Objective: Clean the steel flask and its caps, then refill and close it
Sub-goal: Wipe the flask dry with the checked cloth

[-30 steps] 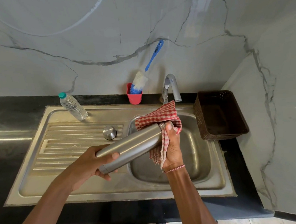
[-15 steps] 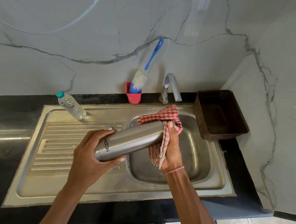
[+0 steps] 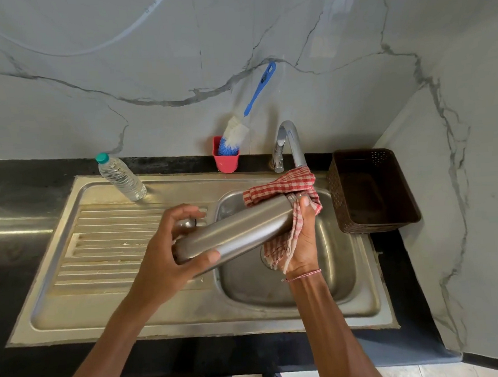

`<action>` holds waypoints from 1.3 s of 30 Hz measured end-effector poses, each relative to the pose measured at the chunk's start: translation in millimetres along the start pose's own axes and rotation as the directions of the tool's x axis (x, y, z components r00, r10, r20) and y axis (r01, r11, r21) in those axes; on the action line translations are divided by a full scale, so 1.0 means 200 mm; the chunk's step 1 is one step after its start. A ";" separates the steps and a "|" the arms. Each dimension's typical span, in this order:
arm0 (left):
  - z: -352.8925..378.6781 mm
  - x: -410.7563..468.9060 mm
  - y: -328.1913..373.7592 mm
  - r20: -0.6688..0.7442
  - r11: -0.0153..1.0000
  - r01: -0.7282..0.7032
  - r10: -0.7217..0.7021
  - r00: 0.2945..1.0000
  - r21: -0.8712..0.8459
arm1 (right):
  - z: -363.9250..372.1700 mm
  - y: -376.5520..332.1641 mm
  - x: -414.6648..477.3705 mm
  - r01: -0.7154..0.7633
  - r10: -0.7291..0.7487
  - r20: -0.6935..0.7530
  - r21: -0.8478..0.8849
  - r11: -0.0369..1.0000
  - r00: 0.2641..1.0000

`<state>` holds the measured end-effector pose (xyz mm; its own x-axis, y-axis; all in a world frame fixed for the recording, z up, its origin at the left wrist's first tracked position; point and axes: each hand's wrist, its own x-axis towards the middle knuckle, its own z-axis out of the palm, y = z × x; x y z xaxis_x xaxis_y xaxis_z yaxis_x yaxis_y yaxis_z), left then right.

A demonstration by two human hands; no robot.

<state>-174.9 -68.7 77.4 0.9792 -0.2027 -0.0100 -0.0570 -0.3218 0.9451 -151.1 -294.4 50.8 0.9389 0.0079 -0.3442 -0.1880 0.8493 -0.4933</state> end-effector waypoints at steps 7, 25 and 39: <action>0.07 0.01 -0.08 -0.001 0.850 -0.302 0.336 0.942 0.432 | -0.02 -0.01 0.00 -0.014 0.014 -0.068 0.005 1.000 0.998; 0.22 -0.09 -0.06 -0.207 0.963 0.114 -0.166 0.964 -0.243 | -0.02 0.06 -0.02 0.007 -0.007 -0.015 -0.013 1.000 1.000; 0.15 0.01 -0.03 -0.012 0.906 -0.061 0.073 0.997 0.419 | -0.03 0.07 0.03 0.075 -0.078 -0.131 -0.029 0.997 0.988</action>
<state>-178.8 -94.2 61.4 0.9747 -0.2146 0.0626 -0.1931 -0.6667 0.7198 -150.1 -285.2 36.2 0.9048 -0.1277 -0.4063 -0.1253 0.8320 -0.5405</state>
